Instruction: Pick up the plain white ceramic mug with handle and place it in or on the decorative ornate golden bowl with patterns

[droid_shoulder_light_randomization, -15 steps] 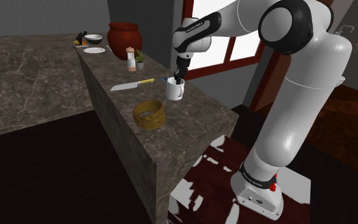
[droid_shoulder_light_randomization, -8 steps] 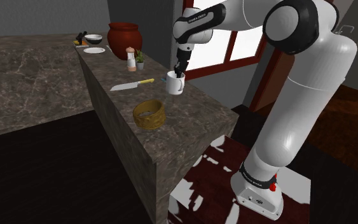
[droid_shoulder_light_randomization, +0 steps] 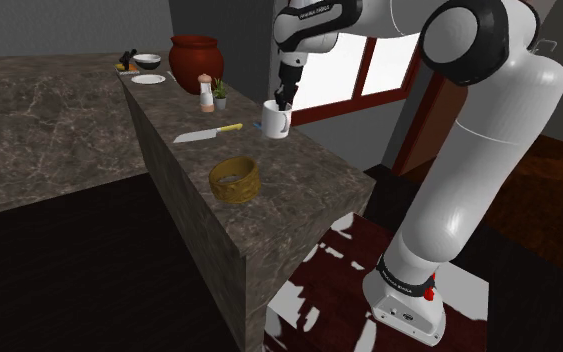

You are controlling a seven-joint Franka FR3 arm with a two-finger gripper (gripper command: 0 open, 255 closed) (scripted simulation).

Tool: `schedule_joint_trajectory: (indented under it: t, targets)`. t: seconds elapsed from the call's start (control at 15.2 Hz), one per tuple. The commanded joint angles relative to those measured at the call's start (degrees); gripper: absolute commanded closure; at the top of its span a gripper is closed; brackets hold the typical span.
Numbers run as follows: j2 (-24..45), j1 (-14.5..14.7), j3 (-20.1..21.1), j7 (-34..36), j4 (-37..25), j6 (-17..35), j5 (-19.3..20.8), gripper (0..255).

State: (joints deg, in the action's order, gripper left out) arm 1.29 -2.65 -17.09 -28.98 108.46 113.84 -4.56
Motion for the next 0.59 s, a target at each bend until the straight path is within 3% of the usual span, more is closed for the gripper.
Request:
schedule_joint_trajectory:
  t: [0.0, 0.2, 0.53]
  targets:
    - [-0.3, 0.0, 0.0, 0.1, -1.2, -1.5, 0.1, 255]
    - [-0.5, 0.0, 0.0, 0.3, -2.8, -3.3, 0.3, 255]
    - [-4.3, 3.3, 3.5, 7.6, 0.6, -3.1, 1.8, 255]
